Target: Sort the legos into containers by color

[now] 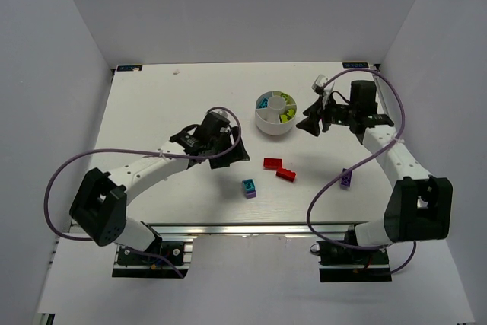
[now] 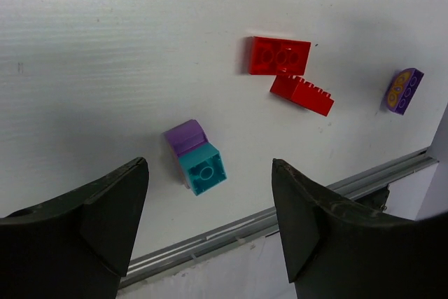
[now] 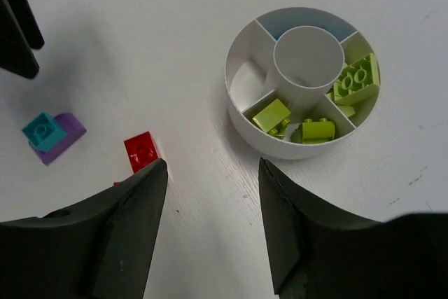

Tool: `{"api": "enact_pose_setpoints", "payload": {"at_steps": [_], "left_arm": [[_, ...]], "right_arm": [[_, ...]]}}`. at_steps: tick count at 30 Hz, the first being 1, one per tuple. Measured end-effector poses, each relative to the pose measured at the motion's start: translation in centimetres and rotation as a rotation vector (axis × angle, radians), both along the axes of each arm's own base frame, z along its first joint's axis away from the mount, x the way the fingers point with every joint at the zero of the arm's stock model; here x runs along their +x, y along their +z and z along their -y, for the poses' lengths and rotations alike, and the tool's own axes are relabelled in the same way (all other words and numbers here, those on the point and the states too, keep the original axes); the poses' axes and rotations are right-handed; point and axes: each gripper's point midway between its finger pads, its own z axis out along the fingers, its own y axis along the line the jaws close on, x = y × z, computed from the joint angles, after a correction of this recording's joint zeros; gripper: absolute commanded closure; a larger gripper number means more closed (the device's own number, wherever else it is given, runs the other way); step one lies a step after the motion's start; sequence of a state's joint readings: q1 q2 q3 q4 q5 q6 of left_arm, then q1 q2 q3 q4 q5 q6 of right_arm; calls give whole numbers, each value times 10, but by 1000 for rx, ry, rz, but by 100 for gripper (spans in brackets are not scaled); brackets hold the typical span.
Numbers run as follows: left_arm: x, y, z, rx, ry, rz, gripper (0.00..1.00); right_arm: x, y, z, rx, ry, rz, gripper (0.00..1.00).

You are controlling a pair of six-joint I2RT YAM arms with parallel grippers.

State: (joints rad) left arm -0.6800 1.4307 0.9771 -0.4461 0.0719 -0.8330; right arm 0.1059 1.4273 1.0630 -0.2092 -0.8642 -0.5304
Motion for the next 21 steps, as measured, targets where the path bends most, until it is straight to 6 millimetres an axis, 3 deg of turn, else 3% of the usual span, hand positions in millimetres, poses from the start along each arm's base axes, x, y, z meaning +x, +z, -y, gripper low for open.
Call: {"api": "enact_pose_setpoints", "payload": {"at_steps": [7,14,21], "left_arm": [[-7,-2,14,120,75,-143,17],[-29,-31,27,272,102,-295,18],[-44,-54,26,352,126,-383,23]], "right_arm": [[-8,9,9,25,-125,2,37],[-8,11,12,49,-184,-12,35],[-6,13,13,63,-198,6,34]]}}
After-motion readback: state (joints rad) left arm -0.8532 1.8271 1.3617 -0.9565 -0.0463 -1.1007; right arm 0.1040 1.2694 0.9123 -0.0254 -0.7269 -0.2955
